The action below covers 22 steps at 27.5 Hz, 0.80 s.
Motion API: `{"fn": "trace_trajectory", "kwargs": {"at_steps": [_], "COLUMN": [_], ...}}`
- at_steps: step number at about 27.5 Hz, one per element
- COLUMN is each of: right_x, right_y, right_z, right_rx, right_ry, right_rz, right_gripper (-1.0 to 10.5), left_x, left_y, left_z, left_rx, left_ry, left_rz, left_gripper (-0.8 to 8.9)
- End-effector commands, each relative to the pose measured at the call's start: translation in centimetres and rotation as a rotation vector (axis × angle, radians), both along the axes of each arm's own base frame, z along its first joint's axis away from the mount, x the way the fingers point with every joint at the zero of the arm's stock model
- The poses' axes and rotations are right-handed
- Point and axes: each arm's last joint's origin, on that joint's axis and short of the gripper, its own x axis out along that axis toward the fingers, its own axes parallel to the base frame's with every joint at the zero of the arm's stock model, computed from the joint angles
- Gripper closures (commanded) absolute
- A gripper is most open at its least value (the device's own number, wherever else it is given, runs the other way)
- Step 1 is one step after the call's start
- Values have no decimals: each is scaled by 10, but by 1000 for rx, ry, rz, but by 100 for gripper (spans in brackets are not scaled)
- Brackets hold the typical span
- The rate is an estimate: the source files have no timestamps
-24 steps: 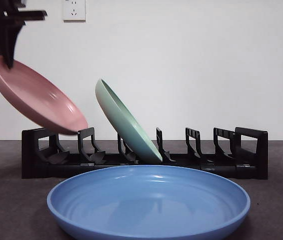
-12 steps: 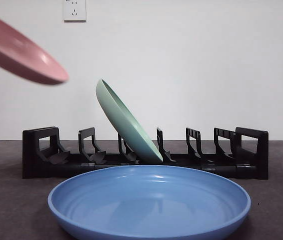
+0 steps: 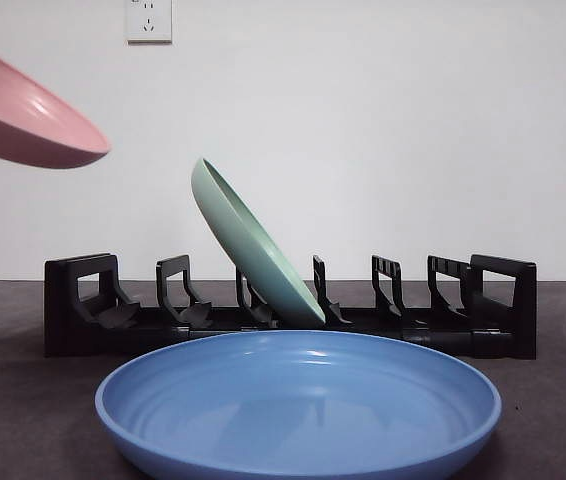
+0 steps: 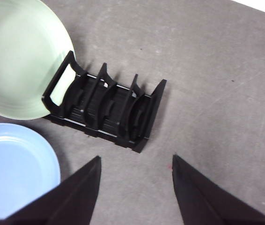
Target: Place the plate
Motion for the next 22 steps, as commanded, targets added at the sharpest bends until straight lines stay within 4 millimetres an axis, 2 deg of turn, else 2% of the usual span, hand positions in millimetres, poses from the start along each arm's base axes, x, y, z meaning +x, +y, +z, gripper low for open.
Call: {"fn": "trace_trajectory", "kwargs": {"at_steps": [1, 5, 11, 15, 22], "right_x": [1, 1, 2, 2, 2], "right_y": [1, 1, 1, 1, 1], "right_z": [5, 5, 5, 5, 5], "right_rx": [-1, -1, -2, -2, -2], "right_ry": [-19, -20, -21, -21, -20], "right_rz": [7, 6, 3, 3, 3], "right_gripper": [705, 705, 705, 705, 705], "left_x": [-10, -20, -15, -9, 6], "left_y": [-1, -3, -10, -16, -33], "left_z": [-13, -45, -92, -107, -116], "left_rx": [-99, -224, -368, -390, -423], "left_ry": [-6, 49, 135, 137, 123], "left_rz": [12, 1, -26, -45, -93], "left_gripper": [797, 798, 798, 798, 798]}}
